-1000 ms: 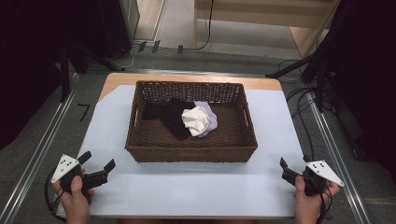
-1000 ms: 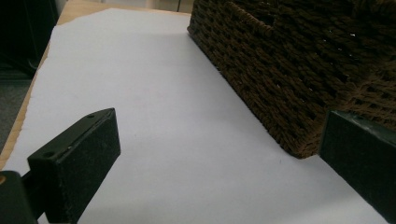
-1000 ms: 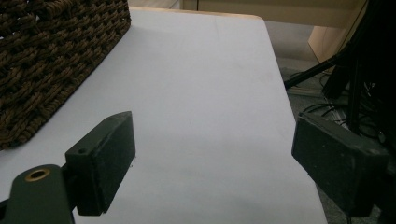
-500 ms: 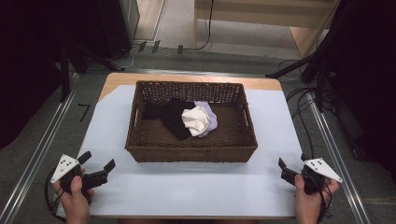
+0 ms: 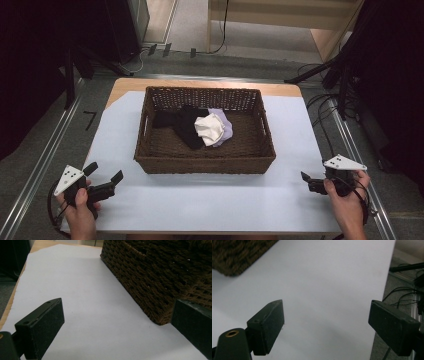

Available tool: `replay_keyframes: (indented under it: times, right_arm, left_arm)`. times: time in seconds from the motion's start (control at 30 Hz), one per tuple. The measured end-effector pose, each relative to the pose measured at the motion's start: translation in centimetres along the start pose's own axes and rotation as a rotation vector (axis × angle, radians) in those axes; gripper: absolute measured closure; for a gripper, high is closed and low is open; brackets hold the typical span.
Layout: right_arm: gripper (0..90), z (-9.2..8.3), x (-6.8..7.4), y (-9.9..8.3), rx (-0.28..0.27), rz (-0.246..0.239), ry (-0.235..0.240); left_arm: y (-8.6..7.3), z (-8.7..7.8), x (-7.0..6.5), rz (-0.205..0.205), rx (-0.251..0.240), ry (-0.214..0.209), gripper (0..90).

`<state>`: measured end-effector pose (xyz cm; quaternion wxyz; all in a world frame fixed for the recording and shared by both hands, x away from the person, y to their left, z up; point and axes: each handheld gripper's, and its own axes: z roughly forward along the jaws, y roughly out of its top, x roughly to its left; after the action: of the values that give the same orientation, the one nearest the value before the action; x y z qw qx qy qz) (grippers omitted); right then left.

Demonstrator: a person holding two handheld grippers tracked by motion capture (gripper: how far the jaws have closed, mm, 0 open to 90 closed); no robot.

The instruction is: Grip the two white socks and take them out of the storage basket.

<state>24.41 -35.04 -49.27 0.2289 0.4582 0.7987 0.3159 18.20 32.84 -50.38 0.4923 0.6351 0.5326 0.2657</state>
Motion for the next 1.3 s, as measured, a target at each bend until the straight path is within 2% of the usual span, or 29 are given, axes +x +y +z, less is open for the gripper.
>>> replay_keyframes:
  times: [0.07, 0.1, 0.13, 0.33, 0.47, 0.53, 0.67, 0.9, 1.07, 1.23, 1.3]
  right_arm:
    - [13.4, 0.1, -0.1, 0.3, 0.035, -0.044, -0.003]
    - [13.4, 0.1, -0.1, 0.3, 0.035, -0.044, -0.003]
    - [13.4, 0.2, -0.4, 0.7, 0.064, -0.087, 0.019]
    - [13.4, 0.7, -0.7, 2.0, 0.126, -0.156, 0.116]
    - [13.4, 1.3, -0.6, 3.1, 0.205, -0.238, 0.173]
    - [13.4, 1.6, -0.5, 3.8, 0.237, -0.281, 0.175]
    - [13.3, 2.1, -0.4, 5.0, 0.272, -0.334, 0.184]
    - [13.9, 2.6, -0.5, 6.5, 0.297, -0.375, 0.194]
    - [15.6, 2.8, -0.3, 7.2, 0.301, -0.413, 0.172]
    - [20.8, 2.8, -0.3, 7.8, 0.325, -0.439, 0.184]
    - [21.3, 2.7, -0.3, 8.1, 0.319, -0.441, 0.187]
  left_arm:
    - [0.0, 0.0, 0.0, -0.002, 0.0, -0.001, 0.1]
    - [0.0, 0.0, 0.0, -0.003, 0.001, -0.002, 0.1]
    - [0.0, 0.0, 0.0, -0.004, 0.003, -0.001, 0.1]
    - [0.0, 0.0, 0.0, -0.001, 0.003, 0.003, 0.1]
    - [0.0, 0.1, -0.1, -0.005, 0.006, 0.005, 0.1]
    - [0.0, 0.1, -0.1, -0.002, 0.002, 0.006, 0.0]
    - [0.0, 0.1, -0.1, -0.003, 0.008, 0.005, 0.0]
    - [0.0, 0.1, -0.1, -0.002, 0.005, 0.009, 0.1]
    - [0.0, 0.1, -0.1, -0.002, 0.0, 0.014, 0.1]
    - [0.0, 0.1, -0.1, -0.003, 0.004, 0.012, 0.0]
    - [0.0, 0.1, -0.1, -0.001, 0.003, 0.013, 0.0]
